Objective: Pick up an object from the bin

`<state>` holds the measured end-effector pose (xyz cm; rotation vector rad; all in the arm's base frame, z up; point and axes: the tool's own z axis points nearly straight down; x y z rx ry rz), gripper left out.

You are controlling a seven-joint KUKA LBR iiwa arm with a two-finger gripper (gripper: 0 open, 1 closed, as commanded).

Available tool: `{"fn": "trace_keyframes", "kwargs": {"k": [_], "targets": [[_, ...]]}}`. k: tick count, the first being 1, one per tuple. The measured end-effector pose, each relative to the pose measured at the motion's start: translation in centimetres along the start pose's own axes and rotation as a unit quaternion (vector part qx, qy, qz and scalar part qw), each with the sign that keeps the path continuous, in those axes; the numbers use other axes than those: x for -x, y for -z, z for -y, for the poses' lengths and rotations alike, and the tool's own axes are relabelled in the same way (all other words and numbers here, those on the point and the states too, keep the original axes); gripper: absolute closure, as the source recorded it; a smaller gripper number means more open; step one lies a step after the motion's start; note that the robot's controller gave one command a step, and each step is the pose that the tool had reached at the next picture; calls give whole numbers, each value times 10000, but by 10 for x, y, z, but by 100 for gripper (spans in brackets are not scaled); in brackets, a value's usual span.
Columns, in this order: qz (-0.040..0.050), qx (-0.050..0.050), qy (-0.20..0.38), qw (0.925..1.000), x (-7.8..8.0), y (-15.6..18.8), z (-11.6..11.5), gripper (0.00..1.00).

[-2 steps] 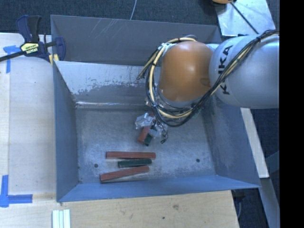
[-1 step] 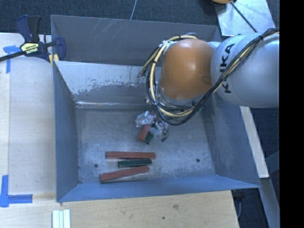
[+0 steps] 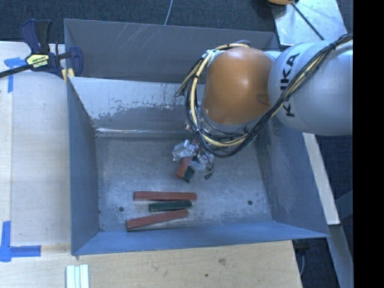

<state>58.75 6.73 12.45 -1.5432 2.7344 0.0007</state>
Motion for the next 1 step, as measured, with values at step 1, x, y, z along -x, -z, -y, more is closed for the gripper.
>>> {"fn": "trace_keyframes", "kwargs": {"k": [1], "targets": [[-2,4,-3,10000,0,12,0,100]]}}
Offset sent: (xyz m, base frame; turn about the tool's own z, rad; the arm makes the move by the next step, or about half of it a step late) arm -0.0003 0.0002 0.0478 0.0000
